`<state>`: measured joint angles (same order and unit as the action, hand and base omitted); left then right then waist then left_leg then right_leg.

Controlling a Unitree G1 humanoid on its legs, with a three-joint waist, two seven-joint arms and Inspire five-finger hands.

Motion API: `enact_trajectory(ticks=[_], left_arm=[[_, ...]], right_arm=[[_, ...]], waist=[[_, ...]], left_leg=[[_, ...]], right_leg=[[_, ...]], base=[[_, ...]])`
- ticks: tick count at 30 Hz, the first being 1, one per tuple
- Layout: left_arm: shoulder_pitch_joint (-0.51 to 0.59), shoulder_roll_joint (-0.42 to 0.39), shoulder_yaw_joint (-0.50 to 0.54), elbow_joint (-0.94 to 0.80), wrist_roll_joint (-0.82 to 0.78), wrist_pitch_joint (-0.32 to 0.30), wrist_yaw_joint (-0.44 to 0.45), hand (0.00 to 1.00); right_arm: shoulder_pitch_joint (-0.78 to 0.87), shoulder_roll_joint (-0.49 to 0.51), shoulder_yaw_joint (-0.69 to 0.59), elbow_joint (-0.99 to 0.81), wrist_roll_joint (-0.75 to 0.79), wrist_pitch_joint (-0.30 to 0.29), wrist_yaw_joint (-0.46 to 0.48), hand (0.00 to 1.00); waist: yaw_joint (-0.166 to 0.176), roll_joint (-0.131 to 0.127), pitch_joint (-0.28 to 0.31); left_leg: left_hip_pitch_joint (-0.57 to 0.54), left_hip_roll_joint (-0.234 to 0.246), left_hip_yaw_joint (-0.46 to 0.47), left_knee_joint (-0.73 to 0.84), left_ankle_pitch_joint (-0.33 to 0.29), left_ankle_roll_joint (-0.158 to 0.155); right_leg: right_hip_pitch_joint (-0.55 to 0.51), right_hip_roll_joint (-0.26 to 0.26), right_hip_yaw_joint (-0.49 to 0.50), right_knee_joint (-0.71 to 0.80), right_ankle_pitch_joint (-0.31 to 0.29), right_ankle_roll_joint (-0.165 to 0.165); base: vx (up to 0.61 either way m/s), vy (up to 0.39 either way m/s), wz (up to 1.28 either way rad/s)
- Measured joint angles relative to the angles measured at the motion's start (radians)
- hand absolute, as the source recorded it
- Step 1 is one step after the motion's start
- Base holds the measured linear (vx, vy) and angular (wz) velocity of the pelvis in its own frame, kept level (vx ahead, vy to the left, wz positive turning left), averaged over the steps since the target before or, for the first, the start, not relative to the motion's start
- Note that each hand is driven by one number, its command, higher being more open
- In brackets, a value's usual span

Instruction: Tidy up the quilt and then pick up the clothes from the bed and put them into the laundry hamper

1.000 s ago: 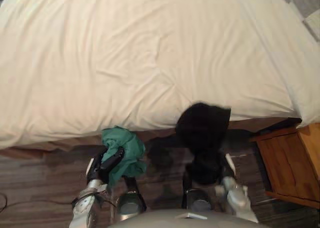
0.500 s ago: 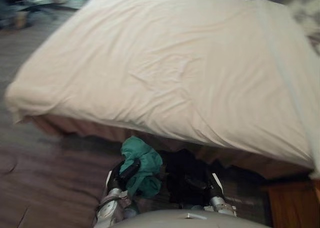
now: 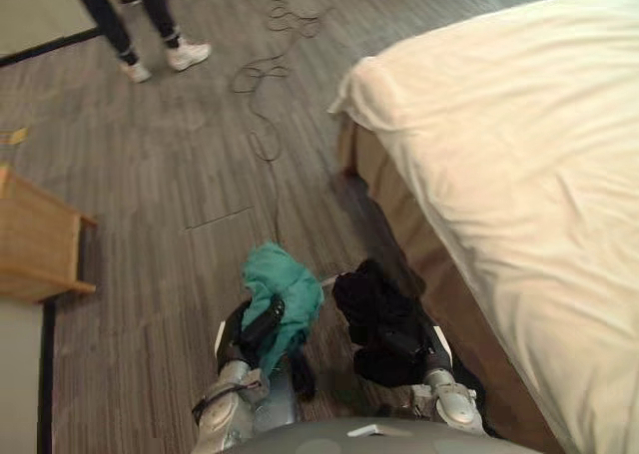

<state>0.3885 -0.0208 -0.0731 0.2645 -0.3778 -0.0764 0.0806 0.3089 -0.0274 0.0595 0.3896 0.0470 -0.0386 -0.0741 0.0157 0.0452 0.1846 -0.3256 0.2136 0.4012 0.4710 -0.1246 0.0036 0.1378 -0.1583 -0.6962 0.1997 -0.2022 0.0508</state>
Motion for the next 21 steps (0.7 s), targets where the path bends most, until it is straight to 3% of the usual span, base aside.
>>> enact_trajectory(ticks=[2, 5, 6, 7, 8, 10, 14, 16, 17, 18, 21], left_arm=[[-0.011, 0.024, -0.034, 0.004, 0.008, 0.006, 0.008, 0.00], [-0.029, 0.058, -0.046, 0.011, 0.033, 0.024, 0.010, 0.00], [-0.031, 0.069, -0.046, 0.010, 0.043, 0.024, 0.010, 0.00], [-0.039, 0.077, -0.046, 0.010, 0.080, 0.023, 0.010, 0.00], [-0.041, 0.080, -0.043, 0.011, 0.084, 0.022, 0.011, 0.00], [-0.043, 0.080, -0.041, 0.010, 0.102, 0.000, 0.024, 0.00], [-0.076, 0.078, -0.105, 0.051, 0.110, -0.010, 0.027, 0.00], [-0.095, 0.079, -0.137, 0.093, 0.114, -0.010, 0.025, 0.00], [-0.109, 0.083, -0.160, 0.124, 0.114, -0.009, 0.024, 0.00], [-0.157, 0.118, -0.271, 0.255, 0.150, -0.006, 0.014, 0.00], [-0.157, 0.118, -0.271, 0.255, 0.150, -0.006, 0.014, 0.00]], right_arm=[[0.004, 0.016, -0.005, 0.000, 0.000, 0.006, -0.022, 0.00], [-0.002, 0.029, -0.002, 0.001, 0.001, 0.006, -0.028, 0.00], [-0.007, 0.020, 0.008, 0.001, -0.001, 0.006, -0.023, 0.00], [-0.018, 0.016, 0.019, 0.016, -0.004, 0.002, -0.021, 0.00], [-0.023, 0.014, 0.023, 0.024, -0.003, 0.002, -0.021, 0.00], [-0.024, 0.014, 0.050, 0.040, -0.001, 0.000, -0.024, 0.00], [-0.015, 0.012, 0.058, 0.064, 0.010, -0.018, -0.039, 0.00], [-0.013, 0.012, 0.057, 0.079, 0.017, -0.019, -0.045, 0.00], [-0.012, 0.013, 0.056, 0.081, 0.018, -0.019, -0.046, 0.00], [0.023, -0.042, 0.089, 0.108, 0.017, -0.028, -0.041, 0.00], [0.023, -0.043, 0.089, 0.108, 0.017, -0.028, -0.041, 0.00]], waist=[[0.006, -0.039, 0.002], [0.038, -0.057, -0.003], [0.046, -0.059, -0.001], [0.051, -0.054, 0.002], [0.055, -0.048, 0.004], [0.057, -0.028, 0.005], [0.049, -0.034, 0.004], [0.049, -0.049, 0.004], [0.048, -0.071, 0.010], [0.032, -0.072, -0.065], [0.032, -0.070, -0.065]], left_leg=[[-0.005, -0.089, -0.079, -0.075, 0.023, 0.018], [-0.007, -0.143, -0.160, -0.116, 0.044, 0.052], [0.011, -0.167, -0.188, -0.143, 0.052, 0.068], [0.049, -0.187, -0.225, -0.183, 0.063, 0.082], [0.062, -0.189, -0.241, -0.191, 0.063, 0.084], [0.107, -0.202, -0.309, -0.228, 0.070, 0.087], [0.135, -0.262, -0.422, -0.250, 0.085, 0.087], [0.151, -0.290, -0.439, -0.249, 0.085, 0.082], [0.166, -0.318, -0.444, -0.249, 0.081, 0.073], [0.156, -0.305, -0.409, -0.176, -0.013, 0.067], [0.155, -0.305, -0.408, -0.170, -0.017, 0.069]], right_leg=[[-0.009, -0.061, -0.089, 0.080, 0.018, 0.016], [-0.051, -0.134, -0.123, 0.259, 0.089, 0.004], [-0.079, -0.171, -0.114, 0.365, 0.126, -0.027], [-0.129, -0.185, -0.014, 0.449, 0.075, -0.085], [-0.146, -0.169, 0.040, 0.453, 0.052, -0.083], [-0.210, -0.064, 0.265, 0.395, -0.027, -0.058], [-0.262, 0.069, 0.520, 0.173, -0.050, -0.037], [-0.256, 0.073, 0.569, 0.069, -0.003, -0.016], [-0.256, 0.052, 0.589, 0.028, 0.099, 0.000], [-0.156, 0.074, 0.646, -0.166, 0.193, 0.018], [-0.155, 0.075, 0.646, -0.164, 0.191, 0.019]], base=[[0.13, 0.128, 1.49], [0.25, 0.149, 1.09], [0.27, 0.129, 0.89], [0.32, 0.148, 0.90], [0.24, 0.119, 0.94], [0.21, 0.114, 0.86], [0.11, -0.015, 0.99], [0.08, -0.090, 0.51], [0.05, -0.066, 0.19], [0.03, -0.051, 0.11], [0.00, 0.000, 0.00]])
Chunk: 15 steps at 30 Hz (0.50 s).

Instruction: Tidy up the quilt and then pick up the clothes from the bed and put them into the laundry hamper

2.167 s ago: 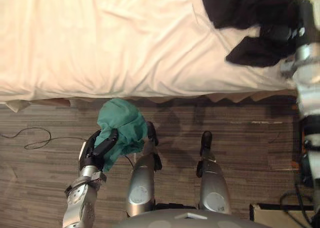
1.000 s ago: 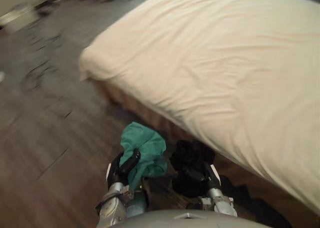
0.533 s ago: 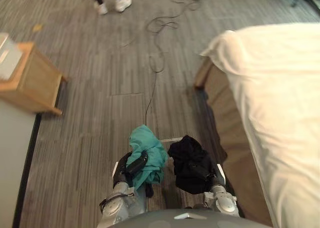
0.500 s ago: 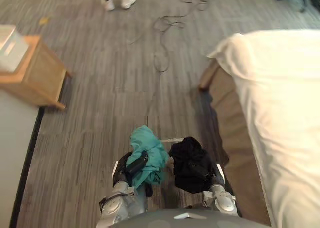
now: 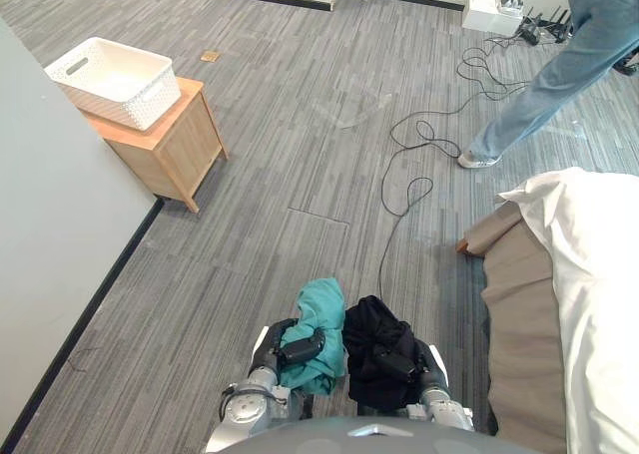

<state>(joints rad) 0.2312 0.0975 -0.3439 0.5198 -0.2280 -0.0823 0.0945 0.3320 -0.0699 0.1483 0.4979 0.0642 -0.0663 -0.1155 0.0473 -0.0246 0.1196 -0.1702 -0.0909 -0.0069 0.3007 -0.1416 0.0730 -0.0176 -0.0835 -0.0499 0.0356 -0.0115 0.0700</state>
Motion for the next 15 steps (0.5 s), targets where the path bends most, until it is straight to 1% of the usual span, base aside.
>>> enact_trajectory(ticks=[1, 3, 7, 9, 10, 11, 12, 13, 14, 15], left_arm=[[-0.001, 0.000, 0.000, 0.000, 0.000, 0.000, 0.000, 0.00], [-0.003, -0.001, 0.006, 0.000, -0.001, 0.000, 0.002, 0.00], [-0.068, -0.004, 0.035, 0.063, -0.014, 0.000, 0.019, 0.00], [-0.091, -0.026, 0.060, 0.079, -0.031, 0.000, 0.036, 0.00], [-0.099, -0.040, 0.080, 0.079, -0.052, 0.000, 0.040, 0.00], [-0.114, -0.053, 0.111, 0.077, -0.082, 0.000, 0.047, 0.00], [-0.125, -0.062, 0.125, 0.076, -0.092, 0.000, 0.050, 0.00], [-0.133, -0.067, 0.130, 0.068, -0.099, 0.001, 0.054, 0.00], [-0.136, -0.070, 0.132, 0.028, -0.119, 0.000, 0.061, 0.00], [-0.130, -0.070, 0.132, 0.010, -0.120, 0.000, 0.061, 0.00]], right_arm=[[0.000, 0.000, -0.001, 0.000, 0.000, 0.000, 0.000, 0.00], [-0.007, 0.000, -0.001, 0.006, 0.000, 0.000, -0.001, 0.00], [-0.059, 0.001, -0.038, 0.063, 0.021, 0.002, -0.016, 0.00], [-0.082, -0.001, -0.069, 0.074, 0.040, 0.003, -0.033, 0.00], [-0.090, -0.005, -0.082, 0.074, 0.040, 0.003, -0.045, 0.00], [-0.110, -0.013, -0.102, 0.074, 0.041, 0.003, -0.068, 0.00], [-0.125, -0.015, -0.117, 0.075, 0.044, 0.005, -0.083, 0.00], [-0.133, -0.015, -0.131, 0.075, 0.055, 0.010, -0.095, 0.00], [-0.143, -0.009, -0.149, 0.072, 0.073, 0.013, -0.123, 0.00], [-0.143, -0.011, -0.151, 0.064, 0.074, 0.014, -0.133, 0.00]], waist=[[0.000, 0.002, 0.001], [0.002, 0.006, 0.004], [-0.010, 0.026, 0.018], [-0.023, 0.048, 0.037], [-0.026, 0.062, 0.060], [-0.025, 0.088, 0.093], [-0.026, 0.100, 0.123], [-0.026, 0.104, 0.142], [-0.022, 0.081, 0.169], [-0.020, 0.084, 0.167]], left_leg=[[0.000, 0.002, 0.004, 0.004, -0.008, -0.007], [0.003, 0.011, 0.025, 0.010, -0.019, -0.007], [-0.001, 0.014, 0.041, 0.018, -0.034, -0.010], [-0.018, 0.020, 0.032, 0.077, -0.076, -0.047], [-0.014, 0.028, 0.033, 0.105, -0.098, -0.076], [-0.035, 0.046, 0.059, 0.215, -0.112, -0.129], [-0.083, 0.066, 0.112, 0.336, -0.083, -0.149], [-0.116, 0.079, 0.153, 0.411, -0.044, -0.163], [-0.182, 0.107, 0.243, 0.519, -0.020, -0.129], [-0.200, 0.127, 0.269, 0.519, -0.047, -0.111]], right_leg=[[0.000, 0.001, 0.002, 0.001, -0.001, 0.000], [-0.001, 0.005, 0.017, 0.006, -0.003, 0.000], [-0.015, 0.002, 0.025, 0.029, -0.017, 0.002], [-0.012, 0.013, 0.011, 0.059, -0.048, -0.002], [0.001, 0.019, 0.003, 0.073, -0.068, -0.020], [0.029, 0.017, -0.003, 0.075, -0.093, -0.035], [0.052, 0.015, -0.013, 0.077, -0.105, -0.023], [0.070, 0.005, -0.026, 0.074, -0.110, -0.023], [0.103, -0.035, -0.058, 0.049, -0.114, -0.017], [0.110, -0.040, -0.065, 0.036, -0.115, -0.017]], base=[[0.00, -0.003, -0.11], [-0.01, -0.003, -0.26], [-0.01, -0.003, -0.09], [0.00, -0.016, 0.10], [0.06, -0.006, 0.14], [0.08, 0.025, 0.26], [0.07, 0.057, 0.38], [0.07, 0.063, 0.55], [0.08, 0.037, 0.48], [0.16, 0.046, 0.49]])
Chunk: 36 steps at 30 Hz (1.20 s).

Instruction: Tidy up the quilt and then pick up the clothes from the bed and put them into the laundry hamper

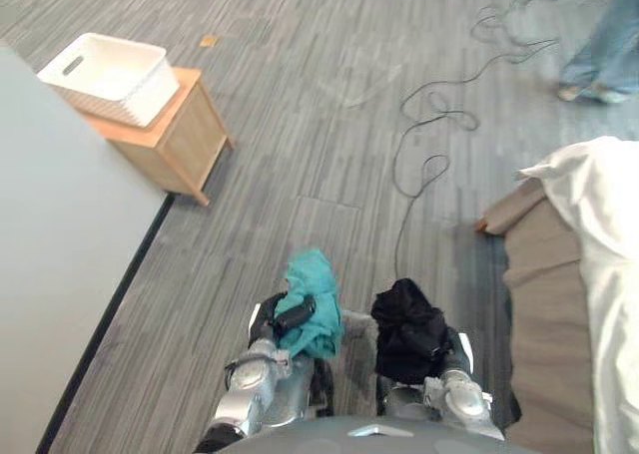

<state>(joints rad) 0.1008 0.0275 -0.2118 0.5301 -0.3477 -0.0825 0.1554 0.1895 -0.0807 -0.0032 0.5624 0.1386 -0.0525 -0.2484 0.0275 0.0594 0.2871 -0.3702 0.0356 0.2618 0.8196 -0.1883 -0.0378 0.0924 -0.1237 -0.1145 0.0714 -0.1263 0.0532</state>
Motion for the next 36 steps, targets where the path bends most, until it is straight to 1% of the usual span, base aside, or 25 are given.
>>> enact_trajectory(ticks=[3, 5, 6, 8, 10, 11, 12, 13, 16, 17, 19, 21, 22, 23, 24, 25, 26, 27, 28, 29, 30, 31, 32, 34, 36], left_arm=[[0.012, 0.003, 0.001, -0.041, 0.000, -0.004, 0.008, 0.00], [0.014, -0.002, 0.000, -0.044, 0.000, -0.004, 0.011, 0.00], [0.017, -0.006, 0.000, -0.043, 0.000, -0.004, 0.015, 0.00], [0.003, -0.012, 0.022, -0.050, 0.000, -0.002, 0.028, 0.00], [-0.005, -0.006, 0.022, -0.050, 0.001, -0.001, 0.037, 0.00], [-0.011, -0.003, 0.018, -0.049, 0.001, 0.000, 0.040, 0.00], [-0.012, 0.000, 0.013, -0.049, 0.001, 0.000, 0.041, 0.00], [-0.014, 0.019, -0.010, -0.051, 0.002, -0.001, 0.046, 0.00], [-0.028, 0.031, -0.042, -0.051, 0.003, -0.004, 0.052, 0.00], [-0.053, 0.030, -0.071, -0.048, 0.004, -0.004, 0.059, 0.00], [-0.101, 0.027, -0.109, -0.034, 0.005, -0.004, 0.062, 0.00], [-0.136, 0.025, -0.127, -0.025, 0.005, -0.004, 0.062, 0.00], [-0.142, 0.020, -0.127, -0.022, 0.005, -0.004, 0.061, 0.00], [-0.143, 0.019, -0.126, -0.013, 0.006, -0.009, 0.061, 0.00], [-0.142, 0.016, -0.120, 0.014, 0.006, -0.013, 0.064, 0.00], [-0.146, 0.007, -0.105, 0.044, 0.005, -0.012, 0.065, 0.00], [-0.155, 0.003, -0.089, 0.063, 0.004, -0.009, 0.069, 0.00], [-0.178, -0.002, -0.089, 0.088, 0.005, 0.001, 0.067, 0.00], [-0.169, -0.020, -0.088, 0.093, 0.002, 0.001, 0.067, 0.00], [-0.166, -0.023, -0.084, 0.092, 0.002, -0.002, 0.066, 0.00], [-0.124, -0.036, -0.074, 0.077, -0.004, -0.014, 0.060, 0.00], [-0.098, -0.041, -0.064, 0.056, -0.008, -0.028, 0.056, 0.00], [-0.088, -0.038, -0.049, 0.033, -0.018, -0.045, 0.056, 0.00], [-0.093, -0.030, -0.043, 0.001, -0.044, -0.048, 0.057, 0.00], [-0.092, -0.032, -0.043, -0.024, -0.044, -0.048, 0.057, 0.00]], right_arm=[[-0.020, 0.001, -0.006, -0.044, 0.000, 0.002, -0.026, 0.00], [-0.023, 0.001, -0.006, -0.083, -0.006, 0.003, -0.038, 0.00], [-0.028, 0.002, -0.012, -0.093, -0.009, 0.003, -0.047, 0.00], [-0.037, 0.023, -0.012, -0.118, -0.017, 0.004, -0.042, 0.00], [-0.042, 0.051, -0.015, -0.119, -0.017, 0.004, -0.046, 0.00], [-0.046, 0.063, -0.013, -0.117, -0.019, 0.005, -0.042, 0.00], [-0.046, 0.070, -0.012, -0.117, -0.024, 0.005, -0.042, 0.00], [-0.046, 0.087, 0.003, -0.115, -0.057, 0.004, -0.041, 0.00], [-0.040, 0.089, 0.022, -0.120, -0.059, 0.000, -0.042, 0.00], [-0.028, 0.087, 0.018, -0.141, -0.068, -0.001, -0.045, 0.00], [-0.032, 0.082, 0.006, -0.150, -0.085, -0.002, -0.048, 0.00], [-0.039, 0.078, -0.004, -0.190, -0.085, 0.000, -0.053, 0.00], [-0.043, 0.074, -0.005, -0.196, -0.087, -0.004, -0.059, 0.00], [-0.040, 0.078, -0.001, -0.196, -0.089, -0.004, -0.067, 0.00], [-0.034, 0.073, 0.015, -0.205, -0.095, 0.001, -0.066, 0.00], [-0.050, 0.064, 0.031, -0.204, -0.107, 0.000, -0.064, 0.00], [-0.079, 0.055, 0.036, -0.201, -0.124, 0.005, -0.063, 0.00], [-0.092, 0.051, 0.034, -0.205, -0.132, 0.006, -0.064, 0.00], [-0.082, 0.035, 0.036, -0.204, -0.132, 0.011, -0.063, 0.00], [-0.071, 0.030, 0.039, -0.203, -0.132, 0.013, -0.063, 0.00], [-0.052, 0.028, 0.046, -0.206, -0.134, 0.015, -0.063, 0.00], [-0.046, 0.032, 0.055, -0.205, -0.134, 0.017, -0.064, 0.00], [-0.052, 0.041, 0.072, -0.205, -0.134, 0.016, -0.064, 0.00], [-0.088, 0.044, 0.095, -0.209, -0.134, 0.016, -0.061, 0.00], [-0.115, 0.045, 0.106, -0.212, -0.133, 0.016, -0.062, 0.00]], waist=[[0.004, 0.007, 0.012], [0.026, -0.001, 0.016], [0.027, -0.015, 0.022], [0.037, -0.044, 0.027], [0.043, -0.056, 0.027], [0.042, -0.058, 0.028], [0.039, -0.058, 0.028], [0.019, -0.054, 0.030], [-0.016, -0.045, 0.032], [-0.039, -0.029, 0.041], [-0.076, 0.001, 0.059], [-0.089, 0.015, 0.071], [-0.093, 0.027, 0.077], [-0.093, 0.021, 0.074], [-0.089, 0.022, 0.072], [-0.085, 0.055, 0.075], [-0.074, 0.083, 0.084], [-0.076, 0.083, 0.085], [-0.091, 0.082, 0.089], [-0.094, 0.080, 0.092], [-0.091, 0.096, 0.095], [-0.075, 0.109, 0.097], [-0.047, 0.104, 0.100], [-0.010, 0.077, 0.117], [0.016, 0.068, 0.123]], left_leg=[[-0.048, 0.046, 0.026, -0.180, -0.049, 0.004], [-0.067, 0.044, 0.024, -0.353, 0.022, -0.001], [-0.061, 0.013, 0.054, -0.356, 0.050, 0.087], [-0.081, -0.016, 0.059, -0.290, -0.024, 0.146], [-0.041, -0.029, 0.059, -0.265, -0.080, 0.168], [0.026, -0.046, 0.050, -0.304, -0.096, 0.171], [0.071, -0.053, 0.041, -0.335, -0.101, 0.170], [0.223, -0.061, 0.018, -0.448, -0.108, 0.161], [0.387, -0.056, -0.012, -0.585, -0.101, 0.150], [0.461, -0.042, -0.041, -0.643, -0.101, 0.149], [0.501, -0.010, -0.081, -0.667, -0.102, 0.141], [0.538, 0.026, -0.090, -0.666, -0.118, 0.078], [0.570, 0.055, -0.090, -0.666, -0.141, 0.024], [0.619, 0.075, -0.080, -0.666, -0.174, -0.038], [0.681, 0.098, -0.071, -0.663, -0.204, -0.092], [0.708, 0.140, -0.061, -0.639, -0.202, -0.124], [0.700, 0.174, -0.045, -0.591, -0.173, -0.166], [0.646, 0.184, -0.053, -0.458, -0.047, -0.182], [0.599, 0.179, -0.055, -0.326, 0.188, -0.102], [0.576, 0.184, -0.052, -0.263, 0.357, -0.055], [0.504, 0.242, -0.062, -0.033, 0.425, -0.056], [0.421, 0.281, -0.080, 0.190, 0.297, -0.057], [0.324, 0.284, -0.100, 0.363, 0.181, -0.052], [0.180, 0.250, -0.101, 0.411, 0.069, -0.063], [0.056, 0.208, -0.097, 0.301, -0.001, -0.080]], right_leg=[[0.032, -0.032, -0.019, -0.044, -0.022, 0.035], [0.034, -0.074, -0.028, -0.043, -0.056, 0.083], [0.042, -0.107, -0.046, -0.033, -0.076, 0.105], [0.034, -0.137, -0.061, 0.016, -0.065, 0.122], [0.005, -0.160, -0.054, 0.179, -0.065, 0.135], [-0.064, -0.168, -0.015, 0.397, -0.048, 0.177], [-0.098, -0.164, 0.002, 0.526, -0.038, 0.195], [-0.196, -0.132, 0.009, 0.850, -0.049, 0.174], [-0.302, -0.088, -0.054, 1.021, -0.103, 0.081], [-0.395, -0.061, -0.112, 1.011, -0.144, 0.013], [-0.514, -0.051, -0.188, 0.876, -0.172, -0.032], [-0.606, -0.046, -0.220, 0.607, -0.142, -0.011], [-0.622, -0.037, -0.236, 0.435, -0.075, -0.010], [-0.634, -0.025, -0.237, 0.213, 0.043, -0.009], [-0.641, -0.012, -0.224, 0.154, 0.233, -0.035], [-0.641, 0.019, -0.216, 0.208, 0.326, -0.098], [-0.659, 0.044, -0.219, 0.280, 0.282, -0.118], [-0.672, 0.026, -0.209, 0.387, 0.186, -0.123], [-0.634, -0.007, -0.214, 0.466, 0.117, -0.147], [-0.591, -0.009, -0.230, 0.475, 0.083, -0.160], [-0.438, 0.030, -0.234, 0.367, 0.044, -0.124], [-0.330, 0.084, -0.231, 0.264, 0.037, -0.113], [-0.235, 0.124, -0.188, 0.186, 0.037, -0.116], [-0.135, 0.142, -0.132, 0.112, 0.033, -0.120], [-0.048, 0.142, -0.091, 0.038, 0.019, -0.106]], base=[[0.26, 0.100, 0.26], [0.41, 0.190, 0.11], [0.50, 0.191, 0.21], [0.65, 0.196, 0.32], [0.59, 0.152, 0.22], [0.47, 0.102, 0.11], [0.79, 0.062, 0.05], [0.66, 0.005, 0.02], [0.49, -0.047, 0.15], [0.50, -0.132, 0.39], [0.56, -0.211, 0.72], [0.57, -0.249, 0.59], [0.68, -0.331, 0.41], [0.87, -0.441, 0.39], [0.80, -0.393, 0.19], [0.82, -0.371, -0.22], [0.80, -0.379, -0.25], [0.95, -0.489, -0.10], [0.63, -0.359, 0.20], [0.83, -0.471, 0.09], [0.68, -0.349, -0.25], [0.94, -0.452, -0.79], [0.56, -0.190, -0.98], [0.61, -0.126, -1.07], [0.74, -0.040, -0.97]])
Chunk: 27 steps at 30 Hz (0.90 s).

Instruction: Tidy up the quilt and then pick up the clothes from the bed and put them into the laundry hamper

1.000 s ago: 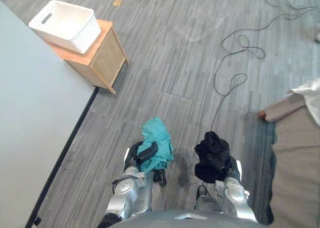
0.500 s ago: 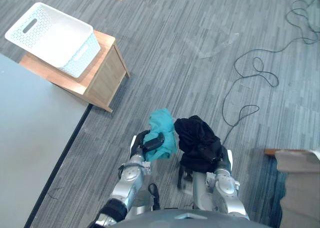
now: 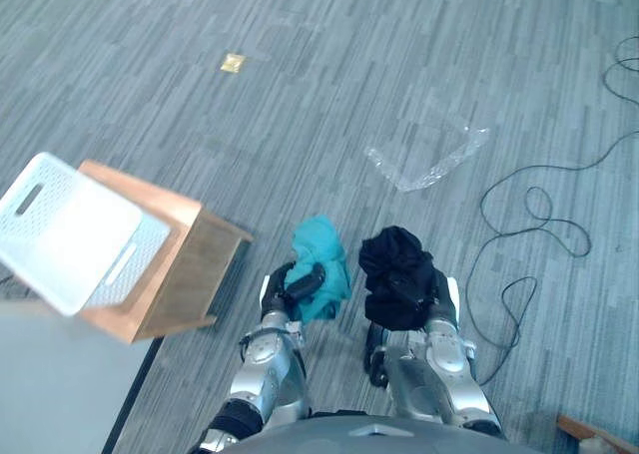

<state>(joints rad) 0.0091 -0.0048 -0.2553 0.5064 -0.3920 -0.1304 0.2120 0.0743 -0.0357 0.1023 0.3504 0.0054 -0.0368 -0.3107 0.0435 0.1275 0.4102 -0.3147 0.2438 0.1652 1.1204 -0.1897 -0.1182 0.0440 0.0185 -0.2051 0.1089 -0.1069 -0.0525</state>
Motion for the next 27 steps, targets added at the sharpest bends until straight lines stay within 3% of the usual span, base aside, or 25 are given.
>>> enact_trajectory(ticks=[1, 2, 3, 4, 5, 6, 7, 8, 9, 10, 11, 12, 13, 15, 17, 19, 20, 21, 22, 23, 24, 25, 27], left_arm=[[0.004, -0.005, -0.002, -0.005, 0.000, 0.000, -0.003, 0.00], [0.007, -0.011, -0.002, -0.004, 0.000, 0.002, -0.002, 0.00], [0.009, -0.017, -0.002, -0.004, 0.000, 0.002, -0.003, 0.00], [0.009, -0.022, -0.001, -0.004, 0.000, 0.002, -0.003, 0.00], [0.005, -0.020, 0.009, 0.007, -0.005, 0.007, -0.003, 0.00], [-0.003, -0.026, 0.020, 0.008, -0.007, 0.012, -0.001, 0.00], [0.006, -0.040, 0.073, -0.007, -0.035, 0.012, 0.006, 0.00], [0.028, -0.033, 0.110, -0.006, -0.058, 0.005, 0.013, 0.00], [0.032, -0.028, 0.109, -0.008, -0.064, -0.003, 0.016, 0.00], [0.044, -0.019, 0.113, -0.019, -0.092, -0.006, 0.019, 0.00], [0.037, -0.021, 0.118, -0.012, -0.115, -0.002, 0.028, 0.00], [0.039, -0.025, 0.119, 0.000, -0.118, -0.001, 0.030, 0.00], [0.044, -0.030, 0.118, 0.026, -0.119, 0.005, 0.037, 0.00], [0.080, -0.032, 0.114, 0.050, -0.145, 0.006, 0.063, 0.00], [0.100, -0.031, 0.105, 0.053, -0.152, 0.003, 0.071, 0.00], [0.103, -0.028, 0.101, 0.055, -0.156, 0.002, 0.075, 0.00], [0.103, -0.028, 0.097, 0.054, -0.156, 0.002, 0.078, 0.00], [0.105, -0.028, 0.094, 0.052, -0.156, 0.000, 0.077, 0.00], [0.107, -0.027, 0.096, 0.052, -0.156, -0.002, 0.077, 0.00], [0.120, -0.022, 0.103, 0.037, -0.156, -0.004, 0.076, 0.00], [0.143, -0.017, 0.112, 0.035, -0.159, -0.003, 0.075, 0.00], [0.156, -0.044, 0.107, 0.037, -0.173, 0.004, 0.077, 0.00], [0.183, -0.048, 0.105, 0.015, -0.190, 0.001, 0.062, 0.00]], right_arm=[[-0.019, -0.001, 0.008, -0.001, 0.000, 0.001, 0.001, 0.00], [-0.022, -0.001, 0.010, -0.001, -0.001, 0.001, 0.002, 0.00], [-0.018, -0.001, 0.010, -0.002, -0.001, 0.000, 0.000, 0.00], [-0.012, -0.003, 0.009, -0.002, -0.001, 0.001, -0.001, 0.00], [-0.008, 0.009, 0.009, 0.015, -0.001, 0.010, -0.006, 0.00], [-0.009, 0.010, 0.009, 0.016, -0.001, 0.011, -0.010, 0.00], [-0.017, 0.009, 0.014, 0.020, -0.002, 0.021, -0.011, 0.00], [-0.009, 0.030, 0.027, 0.020, -0.022, 0.030, -0.011, 0.00], [0.005, 0.037, 0.024, 0.018, -0.034, 0.030, -0.016, 0.00], [0.030, 0.046, 0.015, 0.031, -0.055, 0.028, -0.020, 0.00], [0.033, 0.043, 0.012, 0.036, -0.071, 0.030, -0.021, 0.00], [0.026, 0.033, 0.010, 0.042, -0.077, 0.031, -0.017, 0.00], [0.022, 0.025, 0.005, 0.050, -0.076, 0.035, -0.013, 0.00], [0.048, 0.015, -0.003, 0.042, -0.077, 0.035, -0.014, 0.00], [0.084, 0.014, -0.013, 0.009, -0.076, 0.030, -0.018, 0.00], [0.097, 0.006, -0.026, -0.001, -0.075, 0.031, -0.024, 0.00], [0.091, -0.007, -0.030, -0.002, -0.075, 0.031, -0.024, 0.00], [0.074, -0.023, -0.037, -0.002, -0.069, 0.031, -0.024, 0.00], [0.064, -0.029, -0.038, -0.003, -0.063, 0.030, -0.025, 0.00], [0.047, -0.038, -0.036, -0.003, -0.055, 0.029, -0.026, 0.00], [0.024, -0.047, -0.029, 0.009, -0.054, 0.030, -0.024, 0.00], [-0.029, -0.088, -0.033, 0.038, -0.054, 0.032, -0.023, 0.00], [-0.058, -0.087, -0.039, 0.037, -0.054, 0.033, -0.023, 0.00]], waist=[[0.020, -0.008, 0.005], [0.018, -0.011, 0.007], [0.018, -0.017, 0.009], [0.018, -0.013, 0.005], [0.033, -0.084, 0.001], [0.030, -0.107, -0.012], [0.047, -0.105, -0.011], [0.079, -0.111, -0.029], [0.072, -0.131, -0.045], [0.074, -0.179, -0.083], [0.069, -0.204, -0.099], [0.066, -0.197, -0.097], [0.059, -0.173, -0.097], [0.029, -0.118, -0.097], [0.006, -0.101, -0.105], [-0.011, -0.099, -0.104], [-0.013, -0.081, -0.102], [-0.016, -0.059, -0.104], [-0.015, -0.058, -0.107], [-0.001, -0.074, -0.111], [0.014, -0.062, -0.110], [0.025, -0.010, -0.113], [0.026, -0.005, -0.118]], left_leg=[[-0.059, -0.030, 0.029, -0.176, -0.034, 0.012], [-0.091, -0.042, 0.056, -0.308, -0.034, 0.025], [-0.109, -0.054, 0.100, -0.453, -0.014, 0.054], [-0.116, -0.066, 0.144, -0.557, 0.020, 0.063], [-0.085, -0.122, 0.260, -0.612, 0.076, 0.206], [-0.094, -0.139, 0.281, -0.603, 0.072, 0.228], [-0.141, -0.078, 0.294, -0.431, 0.011, 0.323], [-0.211, -0.040, 0.313, -0.230, -0.062, 0.329], [-0.198, -0.074, 0.317, -0.279, -0.074, 0.309], [-0.110, -0.194, 0.334, -0.546, -0.061, 0.331], [-0.063, -0.271, 0.265, -0.590, -0.084, 0.345], [-0.028, -0.287, 0.233, -0.598, -0.098, 0.343], [0.032, -0.301, 0.179, -0.616, -0.115, 0.336], [0.243, -0.314, 0.012, -0.743, -0.114, 0.321], [0.340, -0.306, -0.128, -0.798, -0.107, 0.309], [0.398, -0.295, -0.268, -0.797, -0.108, 0.305], [0.417, -0.270, -0.330, -0.790, -0.124, 0.275], [0.438, -0.229, -0.381, -0.788, -0.152, 0.213], [0.445, -0.214, -0.401, -0.782, -0.168, 0.181], [0.466, -0.194, -0.423, -0.766, -0.217, 0.098], [0.498, -0.150, -0.458, -0.738, -0.273, 0.040], [0.485, -0.087, -0.495, -0.698, -0.269, 0.025], [0.485, -0.071, -0.531, -0.658, -0.190, 0.018]], right_leg=[[0.072, -0.020, 0.019, -0.044, -0.043, 0.039], [0.112, -0.030, 0.020, -0.061, -0.066, 0.059], [0.145, -0.046, 0.018, -0.065, -0.096, 0.080], [0.172, -0.056, 0.011, -0.065, -0.118, 0.099], [0.217, -0.123, -0.011, -0.064, -0.153, 0.147], [0.212, -0.146, -0.032, -0.061, -0.141, 0.160], [0.239, -0.128, -0.041, -0.057, -0.071, 0.181], [0.281, -0.095, -0.041, -0.015, -0.036, 0.203], [0.281, -0.108, -0.054, 0.031, -0.054, 0.221], [0.187, -0.159, -0.051, 0.344, -0.075, 0.266], [0.089, -0.185, 0.001, 0.608, -0.069, 0.279], [0.043, -0.178, 0.024, 0.730, -0.065, 0.285], [-0.015, -0.163, 0.046, 0.876, -0.069, 0.268], [-0.145, -0.130, 0.036, 1.028, -0.110, 0.194], [-0.248, -0.130, 0.031, 0.978, -0.144, 0.139], [-0.357, -0.161, 0.063, 0.804, -0.167, 0.114], [-0.389, -0.166, 0.092, 0.674, -0.165, 0.116], [-0.415, -0.168, 0.137, 0.461, -0.129, 0.153], [-0.418, -0.176, 0.169, 0.343, -0.091, 0.170], [-0.410, -0.206, 0.248, 0.130, 0.007, 0.185], [-0.398, -0.200, 0.252, 0.147, 0.242, 0.232], [-0.415, -0.152, 0.198, 0.277, 0.153, 0.174], [-0.433, -0.148, 0.166, 0.419, 0.056, 0.133]], base=[[0.79, 0.050, -0.71], [0.69, 0.084, -0.53], [0.73, 0.145, -0.06], [0.78, 0.164, 0.21], [0.81, 0.133, 0.49], [0.81, 0.094, 0.59], [0.79, 0.077, 0.46], [0.77, 0.121, 0.44], [0.69, 0.201, 1.00], [0.82, 0.180, 1.73], [0.67, 0.136, 1.79], [0.70, -0.019, 1.53], [0.53, -0.092, 1.27], [0.74, -0.145, 1.83], [0.72, -0.272, 2.32], [0.75, -0.442, 2.44], [0.58, -0.498, 2.03], [0.56, -0.546, 1.77], [0.57, -0.651, 1.79], [0.61, -0.746, 1.56], [0.69, -0.832, 1.51], [0.53, -0.650, 0.99], [0.43, -0.580, 0.71]])
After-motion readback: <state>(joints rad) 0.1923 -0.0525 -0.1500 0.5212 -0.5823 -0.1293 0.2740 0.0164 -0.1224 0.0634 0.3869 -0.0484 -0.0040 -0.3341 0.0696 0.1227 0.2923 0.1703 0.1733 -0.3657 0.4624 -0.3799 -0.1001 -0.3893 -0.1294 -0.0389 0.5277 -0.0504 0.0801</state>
